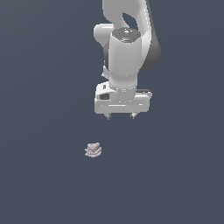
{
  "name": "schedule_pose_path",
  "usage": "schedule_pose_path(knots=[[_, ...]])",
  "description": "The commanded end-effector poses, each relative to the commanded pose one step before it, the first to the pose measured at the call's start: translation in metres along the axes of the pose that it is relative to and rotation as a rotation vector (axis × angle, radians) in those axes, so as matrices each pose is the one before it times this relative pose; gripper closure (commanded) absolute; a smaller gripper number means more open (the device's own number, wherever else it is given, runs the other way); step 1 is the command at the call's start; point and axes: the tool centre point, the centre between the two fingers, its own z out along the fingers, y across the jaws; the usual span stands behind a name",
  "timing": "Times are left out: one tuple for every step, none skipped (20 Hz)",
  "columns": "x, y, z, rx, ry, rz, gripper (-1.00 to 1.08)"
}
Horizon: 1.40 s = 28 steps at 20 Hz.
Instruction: Pick up the object and move it to a goal position.
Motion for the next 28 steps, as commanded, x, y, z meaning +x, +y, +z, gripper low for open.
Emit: schedule_pose_path(knots=[[0.00079,0.0015,0.00135,0.00041,-0.0017,0.01661,-0.92],[0.00061,0.00072,0.00068,0.00035,-0.00074,0.0103,-0.92],[0.00065,0.00091,0.00089,0.00038,-0.00109,0.0121,-0.92],[0.0007,0.0011,0.00108,0.00041,-0.00141,0.01387,-0.92],[0.00076,0.00126,0.00125,0.00042,-0.00167,0.01556,-0.92],[0.00086,0.00138,0.00137,0.00042,-0.00183,0.01711,-0.92],[0.00098,0.00145,0.00146,0.00041,-0.00191,0.01861,-0.92],[0.0011,0.00153,0.00156,0.0004,-0.002,0.02012,-0.92],[0.00121,0.00163,0.00168,0.00037,-0.00214,0.02165,-0.92],[0.00132,0.00175,0.00183,0.00032,-0.00233,0.0233,-0.92],[0.00145,0.00184,0.00196,0.00025,-0.00249,0.02491,-0.92],[0.00158,0.00193,0.00209,0.00018,-0.00262,0.02652,-0.92],[0.00172,0.00201,0.00222,0.00009,-0.00276,0.02813,-0.92],[0.00187,0.00208,0.00235,-0.00002,-0.00289,0.02975,-0.92],[0.00202,0.00216,0.00249,-0.00015,-0.00301,0.03137,-0.92],[0.00216,0.00219,0.0026,-0.0003,-0.00309,0.03268,-0.92],[0.00222,0.00214,0.00262,-0.00043,-0.00305,0.03282,-0.92],[0.00227,0.00208,0.00262,-0.00057,-0.00299,0.03277,-0.92],[0.00232,0.00201,0.00262,-0.0007,-0.00292,0.03271,-0.92],[0.00237,0.00195,0.00262,-0.00082,-0.00284,0.03265,-0.92],[0.00241,0.00188,0.00262,-0.00095,-0.00276,0.03259,-0.92],[0.00245,0.0018,0.00262,-0.00106,-0.00268,0.03252,-0.92],[0.0025,0.00174,0.00263,-0.00118,-0.00259,0.03247,-0.92],[0.00253,0.00166,0.00263,-0.00129,-0.0025,0.03239,-0.92],[0.00257,0.00159,0.00263,-0.00139,-0.00241,0.03234,-0.92],[0.0026,0.00152,0.00263,-0.00149,-0.00231,0.03227,-0.92],[0.00263,0.00144,0.00263,-0.00158,-0.00221,0.03221,-0.92],[0.00265,0.00136,0.00262,-0.00167,-0.0021,0.03213,-0.92]])
